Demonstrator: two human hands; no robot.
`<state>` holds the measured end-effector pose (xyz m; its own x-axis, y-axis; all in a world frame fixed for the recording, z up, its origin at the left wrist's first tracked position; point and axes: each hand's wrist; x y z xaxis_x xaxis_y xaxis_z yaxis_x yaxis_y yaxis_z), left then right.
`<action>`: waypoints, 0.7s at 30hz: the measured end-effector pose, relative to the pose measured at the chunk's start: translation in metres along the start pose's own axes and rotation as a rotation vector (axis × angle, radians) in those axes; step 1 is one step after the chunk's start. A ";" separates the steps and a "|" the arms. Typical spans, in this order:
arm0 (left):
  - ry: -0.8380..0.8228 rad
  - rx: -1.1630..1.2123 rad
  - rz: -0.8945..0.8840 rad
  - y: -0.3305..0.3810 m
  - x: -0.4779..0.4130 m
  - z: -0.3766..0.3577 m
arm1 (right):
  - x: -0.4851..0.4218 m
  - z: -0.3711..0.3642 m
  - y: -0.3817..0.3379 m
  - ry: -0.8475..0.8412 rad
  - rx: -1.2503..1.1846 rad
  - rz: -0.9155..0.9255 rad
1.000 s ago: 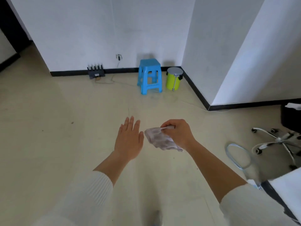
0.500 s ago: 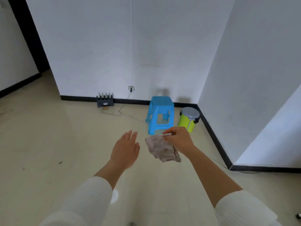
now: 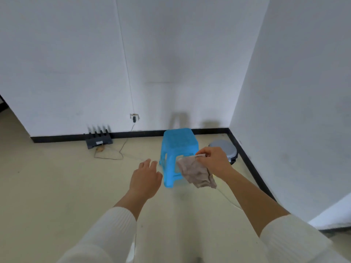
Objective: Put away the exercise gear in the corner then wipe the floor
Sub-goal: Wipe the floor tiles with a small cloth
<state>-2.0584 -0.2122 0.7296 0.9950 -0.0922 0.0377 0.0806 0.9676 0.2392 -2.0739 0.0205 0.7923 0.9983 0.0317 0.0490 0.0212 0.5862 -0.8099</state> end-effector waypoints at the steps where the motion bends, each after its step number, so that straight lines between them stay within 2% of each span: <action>1: -0.003 0.006 0.005 0.005 -0.032 -0.005 | -0.032 0.008 0.007 0.003 0.005 -0.005; 7: -0.084 0.076 0.093 0.036 -0.208 -0.033 | -0.207 0.045 0.047 -0.012 -0.062 -0.100; 11: -0.132 0.112 0.129 0.043 -0.299 -0.048 | -0.311 0.053 0.068 -0.060 0.006 -0.156; 17: -0.218 0.172 0.204 0.025 -0.425 -0.089 | -0.452 0.019 0.125 -0.177 0.154 -0.220; 21: -0.318 0.230 0.221 0.007 -0.499 -0.124 | -0.521 -0.012 0.144 -0.225 0.038 -0.336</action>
<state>-2.5467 -0.1307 0.5924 0.9164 0.0084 0.4002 -0.1828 0.8982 0.3998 -2.5900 0.0787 0.6436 0.8991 0.0074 0.4377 0.3382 0.6233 -0.7051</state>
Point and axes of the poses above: each hand's wrist, its own x-axis away from the middle knuckle, its own z-axis out of the back of the hand, y = z × x, and after that the axes turned 5 degrees about -y, right-handed
